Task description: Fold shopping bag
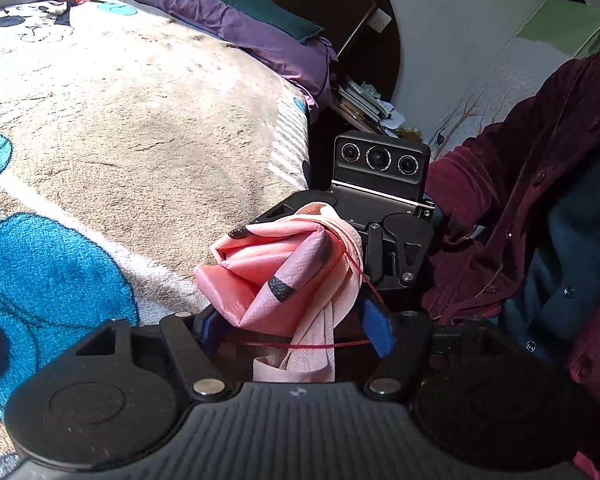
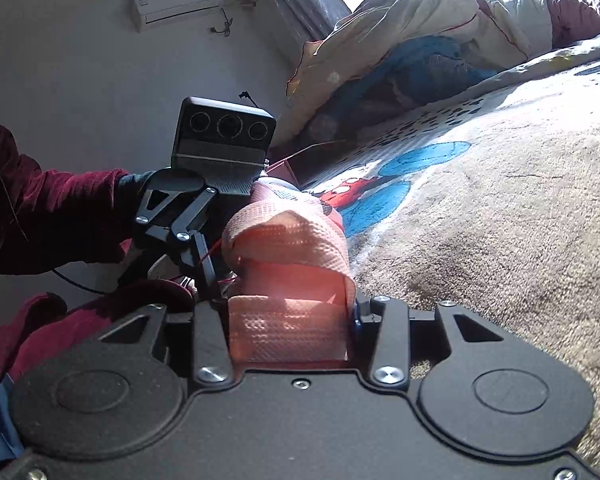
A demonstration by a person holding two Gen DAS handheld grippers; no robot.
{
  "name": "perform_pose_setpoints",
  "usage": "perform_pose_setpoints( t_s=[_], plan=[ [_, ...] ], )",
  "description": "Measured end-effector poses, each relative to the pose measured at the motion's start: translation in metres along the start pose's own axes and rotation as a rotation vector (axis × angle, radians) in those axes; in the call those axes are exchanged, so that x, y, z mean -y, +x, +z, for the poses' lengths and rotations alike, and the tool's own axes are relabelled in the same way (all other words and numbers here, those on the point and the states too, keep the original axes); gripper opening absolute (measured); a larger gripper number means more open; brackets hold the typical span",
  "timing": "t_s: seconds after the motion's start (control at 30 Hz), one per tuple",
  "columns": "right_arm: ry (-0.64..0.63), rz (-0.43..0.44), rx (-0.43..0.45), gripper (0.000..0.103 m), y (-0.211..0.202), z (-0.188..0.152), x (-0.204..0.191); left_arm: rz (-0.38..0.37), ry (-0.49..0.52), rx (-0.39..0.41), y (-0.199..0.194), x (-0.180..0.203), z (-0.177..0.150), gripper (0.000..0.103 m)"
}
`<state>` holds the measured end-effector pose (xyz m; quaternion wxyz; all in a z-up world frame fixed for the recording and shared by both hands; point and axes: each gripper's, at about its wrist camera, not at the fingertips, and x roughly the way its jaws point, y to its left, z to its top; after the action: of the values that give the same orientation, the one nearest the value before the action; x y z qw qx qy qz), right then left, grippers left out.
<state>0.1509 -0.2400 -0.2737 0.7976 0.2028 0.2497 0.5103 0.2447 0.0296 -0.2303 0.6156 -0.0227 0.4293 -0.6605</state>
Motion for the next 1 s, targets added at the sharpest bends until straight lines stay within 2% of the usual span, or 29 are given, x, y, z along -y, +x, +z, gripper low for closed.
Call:
perform_pose_setpoints(
  t_s=[0.07, 0.2, 0.33, 0.43, 0.47, 0.6, 0.73, 0.8, 0.83, 0.97, 1.0],
  plan=[
    [0.098, 0.024, 0.017, 0.039, -0.001, 0.005, 0.008, -0.027, -0.042, 0.045, -0.004, -0.006, 0.0, 0.069],
    [0.302, 0.077, 0.07, 0.039, -0.004, 0.01, 0.024, -0.031, -0.06, 0.158, -0.011, -0.006, 0.003, 0.069],
    [0.504, 0.143, 0.123, 0.039, -0.006, 0.013, 0.036, -0.068, -0.153, 0.267, -0.013, -0.007, 0.004, 0.069],
    [0.636, 0.23, 0.168, 0.04, -0.008, 0.016, 0.034, -0.142, -0.149, 0.282, -0.017, 0.001, 0.016, 0.069],
    [0.654, 0.251, 0.176, 0.04, -0.009, 0.018, 0.03, -0.16, -0.139, 0.275, -0.02, 0.003, 0.02, 0.069],
    [0.628, 0.253, 0.165, 0.04, -0.012, 0.029, 0.013, -0.083, 0.04, 0.059, -0.027, 0.033, 0.05, 0.069],
    [0.554, 0.228, 0.187, 0.04, -0.02, 0.041, -0.009, -0.051, 0.051, -0.059, -0.032, 0.061, 0.088, 0.069],
    [0.551, 0.225, 0.265, 0.04, -0.028, 0.048, -0.02, -0.035, 0.056, -0.119, -0.035, 0.076, 0.107, 0.069],
    [0.556, 0.238, 0.294, 0.04, -0.031, 0.052, -0.024, -0.036, 0.056, -0.132, -0.038, 0.082, 0.115, 0.069],
    [0.582, 0.328, 0.35, 0.04, -0.035, 0.064, -0.04, -0.154, 0.035, -0.02, -0.05, 0.095, 0.113, 0.069],
    [0.588, 0.351, 0.364, 0.04, -0.036, 0.067, -0.044, -0.192, 0.019, 0.033, -0.052, 0.098, 0.109, 0.069]
  ],
)
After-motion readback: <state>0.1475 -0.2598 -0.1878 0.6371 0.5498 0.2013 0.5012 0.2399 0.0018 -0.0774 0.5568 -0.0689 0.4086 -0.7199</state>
